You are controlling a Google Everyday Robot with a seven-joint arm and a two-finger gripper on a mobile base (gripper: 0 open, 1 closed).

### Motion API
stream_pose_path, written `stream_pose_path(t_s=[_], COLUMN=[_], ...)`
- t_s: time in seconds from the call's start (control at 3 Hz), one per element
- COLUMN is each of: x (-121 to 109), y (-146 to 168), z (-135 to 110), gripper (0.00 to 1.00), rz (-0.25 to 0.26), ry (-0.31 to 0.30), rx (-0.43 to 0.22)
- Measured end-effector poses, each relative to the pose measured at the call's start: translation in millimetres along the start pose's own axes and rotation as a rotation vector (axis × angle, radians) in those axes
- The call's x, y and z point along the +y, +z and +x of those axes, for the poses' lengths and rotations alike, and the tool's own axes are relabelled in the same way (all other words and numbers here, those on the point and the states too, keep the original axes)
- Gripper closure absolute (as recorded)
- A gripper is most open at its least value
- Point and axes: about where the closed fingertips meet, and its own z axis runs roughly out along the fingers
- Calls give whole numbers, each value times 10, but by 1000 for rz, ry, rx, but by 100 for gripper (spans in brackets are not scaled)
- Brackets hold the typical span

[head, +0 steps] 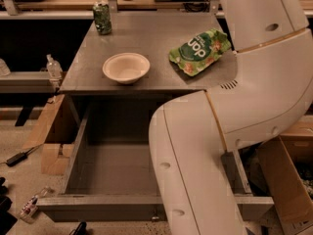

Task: Place sponge into top drawer

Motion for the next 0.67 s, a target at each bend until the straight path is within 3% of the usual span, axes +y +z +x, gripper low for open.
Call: stream_pose_path(t_s=[0.67], x=[-15], y=[29], z=[-52], gripper=[100], rz=[-7], ry=[21], rx=[-24])
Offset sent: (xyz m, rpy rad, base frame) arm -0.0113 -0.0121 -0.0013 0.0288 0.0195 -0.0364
